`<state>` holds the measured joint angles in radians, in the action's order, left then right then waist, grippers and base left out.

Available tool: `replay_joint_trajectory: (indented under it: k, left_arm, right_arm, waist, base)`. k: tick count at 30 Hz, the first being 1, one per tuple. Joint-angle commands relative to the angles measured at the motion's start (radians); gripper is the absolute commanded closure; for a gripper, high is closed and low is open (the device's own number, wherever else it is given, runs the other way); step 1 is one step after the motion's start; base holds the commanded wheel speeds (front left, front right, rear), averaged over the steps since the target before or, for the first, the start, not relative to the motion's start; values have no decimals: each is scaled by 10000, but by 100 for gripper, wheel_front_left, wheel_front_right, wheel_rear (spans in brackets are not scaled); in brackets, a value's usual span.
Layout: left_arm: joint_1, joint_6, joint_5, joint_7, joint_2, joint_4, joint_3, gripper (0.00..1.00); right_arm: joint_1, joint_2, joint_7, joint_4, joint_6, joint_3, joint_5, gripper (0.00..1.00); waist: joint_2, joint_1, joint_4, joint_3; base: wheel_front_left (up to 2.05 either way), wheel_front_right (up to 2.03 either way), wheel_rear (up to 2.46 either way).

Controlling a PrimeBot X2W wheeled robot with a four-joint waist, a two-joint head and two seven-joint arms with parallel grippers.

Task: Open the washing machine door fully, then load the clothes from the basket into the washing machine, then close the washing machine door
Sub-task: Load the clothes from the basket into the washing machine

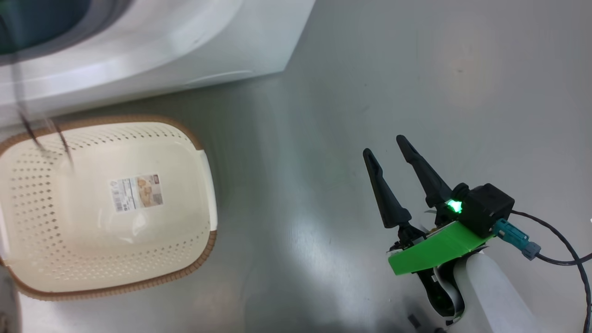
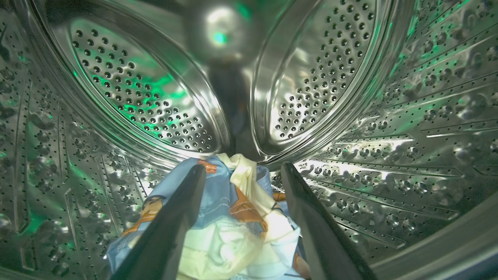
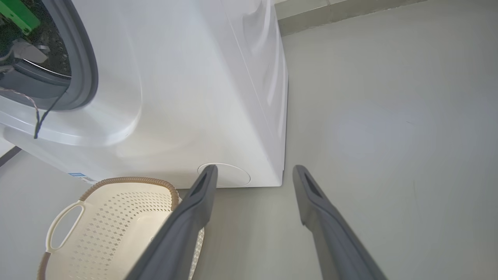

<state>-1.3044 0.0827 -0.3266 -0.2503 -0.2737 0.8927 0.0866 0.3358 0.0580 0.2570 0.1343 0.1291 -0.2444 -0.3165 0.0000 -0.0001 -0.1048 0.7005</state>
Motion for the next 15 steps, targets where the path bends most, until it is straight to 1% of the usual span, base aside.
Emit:
replay_joint_trajectory:
  k: [1, 4, 10, 15]
  left_arm:
    - [384, -107, -4, -91, -444, -382, -111, 0]
    - [1141, -170, -161, -106, -310, -932, -284, 0]
    - [3109, -338, -244, -111, -178, -2593, -637, 0]
    - [4732, -495, -258, -113, 58, -4040, -864, 0]
  right_arm:
    - [-223, -78, 48, -143, 16, -187, 17, 0]
    - [-273, -78, 48, -57, 16, -139, 10, 0]
    - [-379, -78, 48, 97, 16, -178, -53, 0]
    - [-525, -78, 48, 248, 16, -163, -98, 0]
  waist:
    - [0, 1, 178, -325]
    - [0, 1, 241, -656]
    - [0, 1, 334, -1397]
    - [0, 1, 422, -2004]
  base:
    - [0, 0, 0]
    - [0, 0, 0]
    - [0, 0, 0]
    - [0, 0, 0]
